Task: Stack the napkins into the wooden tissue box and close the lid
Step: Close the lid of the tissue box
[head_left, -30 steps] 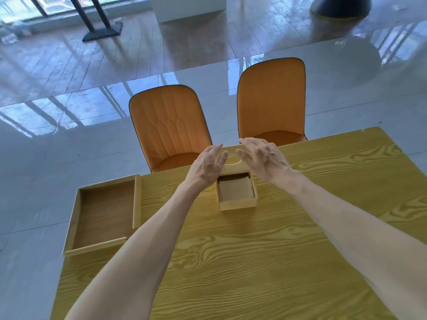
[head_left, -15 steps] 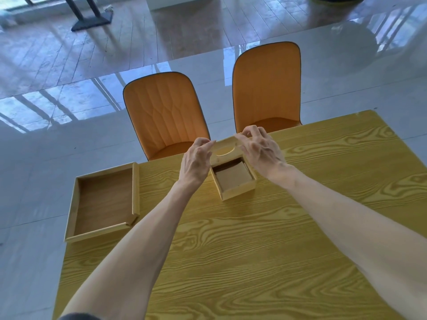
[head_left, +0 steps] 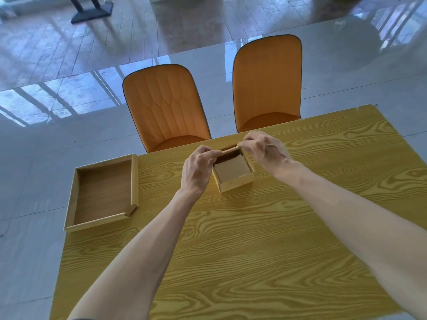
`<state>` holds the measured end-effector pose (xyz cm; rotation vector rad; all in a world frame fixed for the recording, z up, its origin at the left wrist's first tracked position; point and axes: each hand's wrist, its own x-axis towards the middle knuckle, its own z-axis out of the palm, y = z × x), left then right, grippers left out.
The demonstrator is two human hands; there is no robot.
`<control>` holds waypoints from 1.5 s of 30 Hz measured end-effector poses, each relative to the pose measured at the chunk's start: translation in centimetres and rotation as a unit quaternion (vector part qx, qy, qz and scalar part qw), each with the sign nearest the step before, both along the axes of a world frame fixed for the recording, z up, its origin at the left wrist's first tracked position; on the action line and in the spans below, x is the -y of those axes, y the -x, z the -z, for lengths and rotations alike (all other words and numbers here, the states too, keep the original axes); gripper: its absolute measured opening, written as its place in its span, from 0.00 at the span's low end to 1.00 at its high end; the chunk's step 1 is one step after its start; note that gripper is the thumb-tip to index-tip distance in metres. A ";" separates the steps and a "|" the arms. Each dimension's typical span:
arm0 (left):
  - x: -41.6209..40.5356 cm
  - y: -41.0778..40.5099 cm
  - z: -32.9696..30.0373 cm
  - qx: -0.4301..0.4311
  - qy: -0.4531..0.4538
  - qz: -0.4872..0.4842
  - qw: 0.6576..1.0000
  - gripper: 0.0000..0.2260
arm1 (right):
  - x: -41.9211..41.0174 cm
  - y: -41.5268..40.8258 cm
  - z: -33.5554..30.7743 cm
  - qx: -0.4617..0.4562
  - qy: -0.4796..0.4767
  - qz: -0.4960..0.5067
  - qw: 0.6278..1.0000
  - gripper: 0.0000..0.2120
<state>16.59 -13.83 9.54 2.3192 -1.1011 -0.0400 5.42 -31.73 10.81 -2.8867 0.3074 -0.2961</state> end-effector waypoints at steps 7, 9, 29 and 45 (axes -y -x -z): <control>-1.7 2.8 2.4 0.025 -0.060 0.023 0.998 0.13 | -0.7 2.9 2.9 -0.057 -0.005 -0.025 0.998 0.15; -1.6 3.3 2.9 0.021 -0.071 0.016 0.997 0.14 | -1.0 3.1 4.1 -0.066 0.012 -0.024 0.997 0.18; -1.7 3.5 5.7 -0.038 -0.099 -0.022 0.994 0.12 | -3.8 4.1 8.2 -0.099 -0.025 0.046 0.994 0.23; -1.8 1.1 5.7 -0.044 -0.126 -0.009 0.991 0.12 | -5.2 2.8 7.5 -0.084 -0.025 0.067 0.994 0.16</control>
